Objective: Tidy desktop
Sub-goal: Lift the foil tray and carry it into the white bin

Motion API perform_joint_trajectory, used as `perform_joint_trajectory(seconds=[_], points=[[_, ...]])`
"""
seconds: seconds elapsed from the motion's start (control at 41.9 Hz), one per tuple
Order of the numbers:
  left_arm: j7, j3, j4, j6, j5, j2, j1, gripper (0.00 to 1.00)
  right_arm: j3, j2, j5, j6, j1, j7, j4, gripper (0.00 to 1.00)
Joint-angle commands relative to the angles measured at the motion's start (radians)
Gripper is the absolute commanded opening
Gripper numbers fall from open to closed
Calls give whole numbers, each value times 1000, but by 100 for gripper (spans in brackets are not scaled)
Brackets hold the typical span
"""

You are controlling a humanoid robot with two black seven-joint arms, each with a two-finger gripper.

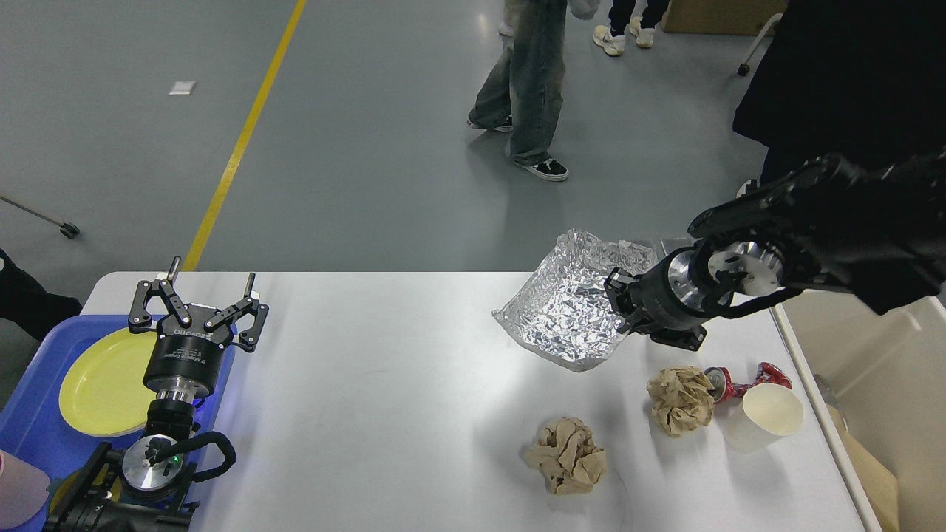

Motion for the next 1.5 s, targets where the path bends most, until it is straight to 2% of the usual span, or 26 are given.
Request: perform_joint_trajectory(seconds=[0.0,0.215,0.382,0.621,0.764,0.908,1.123,1.29,1.385,1.481], points=[[-1,0,0,0,0,0,0,96,-89,-11,-51,121,219,3,146,0],[-1,0,0,0,0,0,0,96,-174,-91,-255,288,466,9,316,0],[-1,0,0,0,0,0,0,96,-188,-127,-298,368,529,14,336,0],[-1,0,0,0,0,0,0,96,-250,-150,-300,360,532,14,328,0],[-1,0,0,0,0,0,0,96,-368,-276,-335,356,516,12,273,0],[-1,0,1,0,0,0,0,96,-447,-506,-444,345,404,11,116,0],[-1,0,0,0,0,0,0,96,-404,-747,-550,348,173,14,-156,0],[-1,0,0,0,0,0,2,96,-234,-838,-562,345,-79,17,-345,0],[-1,0,0,0,0,0,0,96,-125,-844,-564,331,-240,17,-448,0],[-1,0,0,0,0,0,0,96,-5,-836,-562,268,-417,17,-543,0]])
